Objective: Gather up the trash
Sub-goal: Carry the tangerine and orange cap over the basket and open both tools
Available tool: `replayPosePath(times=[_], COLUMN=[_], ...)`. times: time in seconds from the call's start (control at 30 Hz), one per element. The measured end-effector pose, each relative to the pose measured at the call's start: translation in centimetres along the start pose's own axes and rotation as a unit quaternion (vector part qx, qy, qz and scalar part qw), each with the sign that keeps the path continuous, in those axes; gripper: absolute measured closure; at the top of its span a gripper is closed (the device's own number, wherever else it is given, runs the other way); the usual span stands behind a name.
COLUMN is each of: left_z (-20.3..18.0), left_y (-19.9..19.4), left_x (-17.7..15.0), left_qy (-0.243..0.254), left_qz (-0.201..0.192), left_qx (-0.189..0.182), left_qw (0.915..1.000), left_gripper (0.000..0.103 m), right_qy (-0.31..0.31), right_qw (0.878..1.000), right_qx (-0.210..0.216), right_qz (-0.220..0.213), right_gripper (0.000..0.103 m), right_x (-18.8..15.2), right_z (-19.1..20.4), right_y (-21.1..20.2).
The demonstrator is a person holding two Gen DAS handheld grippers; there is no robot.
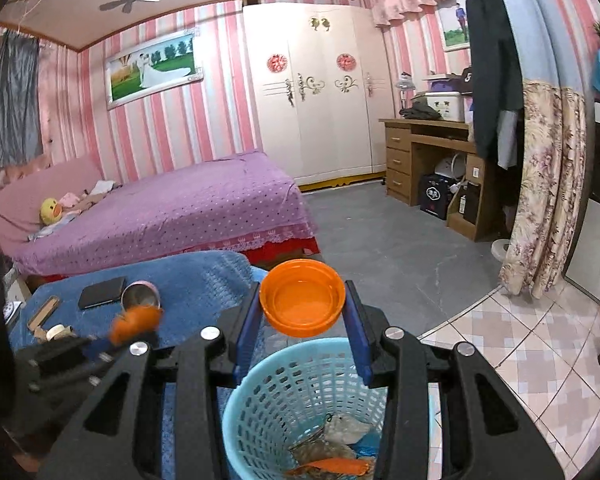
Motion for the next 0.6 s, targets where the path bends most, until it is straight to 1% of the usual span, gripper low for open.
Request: replayPosePath(times=[0.03, 0.1, 0.2, 0.27, 0.3, 0.33, 0.37, 0.4, 0.43, 0.5, 0.6], left_z=[-0.7, -1.6, -1.6, -0.4, 0.4, 2.0, 3.1, 4.4, 6.6, 9.5, 15.1], left_y=[0.5, 0.8, 0.7, 0.0, -0.5, -1.2, -1.7, -2.3, -3.4, -5.1, -8.5], left_x=[-0.1, 0.0, 0.4, 0.6, 0.8, 0.9, 1.0, 1.1, 1.1, 1.1, 0.5], left_qy=[0.009, 0.021, 0.023, 0.018, 0.016, 0.008, 0.000, -0.009, -0.021, -0.030, -0.036], left_qz=[0.001, -0.011, -0.018, -0.023, -0.026, -0.029, -0.031, -0.032, -0.035, -0.041, -0.053], left_qx=[-0.001, 0.003, 0.009, 0.018, 0.027, 0.045, 0.054, 0.062, 0.079, 0.103, 0.161], left_qw=[1.0000, 0.9997, 0.9995, 0.9994, 0.9992, 0.9985, 0.9981, 0.9975, 0.9960, 0.9934, 0.9849], left_gripper=[0.053, 0.031, 0.029, 0.027, 0.026, 0.026, 0.026, 0.026, 0.026, 0.026, 0.026], right_qy=[0.003, 0.008, 0.007, 0.004, 0.002, -0.003, -0.009, -0.017, -0.020, -0.016, -0.013], right_qw=[1.000, 1.000, 1.000, 1.000, 1.000, 1.000, 1.000, 0.999, 0.999, 0.999, 1.000], right_qx=[-0.002, -0.003, -0.005, -0.002, -0.002, -0.007, -0.017, -0.031, -0.029, -0.016, -0.018], right_qz=[-0.002, -0.002, 0.003, 0.009, 0.012, 0.019, 0.024, 0.024, 0.028, 0.027, 0.022], right_gripper=[0.063, 0.063, 0.063, 0.063, 0.060, 0.052, 0.028, 0.024, 0.024, 0.024, 0.024], right_x=[-0.2, -0.3, -0.4, -0.5, -0.6, -0.8, -0.9, -0.9, -1.0, -0.8, -0.6], right_z=[-0.2, -0.9, -1.1, -0.9, -0.8, -0.8, -0.7, -0.5, -0.1, 0.3, 0.9], right_y=[-0.2, -0.2, 0.3, 0.6, 0.8, 1.0, 1.2, 1.4, 1.5, 1.7, 1.5])
Point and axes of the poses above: each gripper's, at about its wrist camera, not at the fingertips, and y roughly the way its jaws point, z to its left, x to its top, the point moved 5 cm from there along y, roughly the way its jaws point, and after that the axes turned 9 degrees about -y, right-handed, at the moved point
